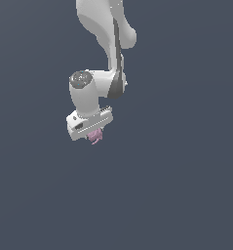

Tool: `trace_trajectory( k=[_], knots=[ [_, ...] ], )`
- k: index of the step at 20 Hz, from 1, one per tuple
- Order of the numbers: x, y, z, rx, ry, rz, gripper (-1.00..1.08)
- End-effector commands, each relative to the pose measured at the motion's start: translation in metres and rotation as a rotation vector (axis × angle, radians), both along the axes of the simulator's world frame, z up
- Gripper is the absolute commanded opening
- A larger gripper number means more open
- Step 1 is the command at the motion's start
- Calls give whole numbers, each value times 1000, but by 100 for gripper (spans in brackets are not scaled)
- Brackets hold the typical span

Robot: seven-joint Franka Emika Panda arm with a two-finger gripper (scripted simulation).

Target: Pick up the object and move it to a goal position.

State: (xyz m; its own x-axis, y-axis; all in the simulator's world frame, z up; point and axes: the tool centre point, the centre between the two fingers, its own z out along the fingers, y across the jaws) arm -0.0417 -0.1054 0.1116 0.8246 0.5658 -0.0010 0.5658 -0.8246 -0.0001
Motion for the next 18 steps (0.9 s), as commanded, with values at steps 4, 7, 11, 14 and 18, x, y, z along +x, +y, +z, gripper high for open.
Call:
trace_trajectory(
  k=[4,7,11,14,18],
  knots=[
    [-38,-27,27,0,-1,0,-100],
    [-56,-41,40,0,-1,-1,-100],
    [-74,-55,55,1,-1,0,-100],
    [-84,-63,63,1,-1,0,-100],
    [-92,-70,69,1,-1,0,-100]
  ],
)
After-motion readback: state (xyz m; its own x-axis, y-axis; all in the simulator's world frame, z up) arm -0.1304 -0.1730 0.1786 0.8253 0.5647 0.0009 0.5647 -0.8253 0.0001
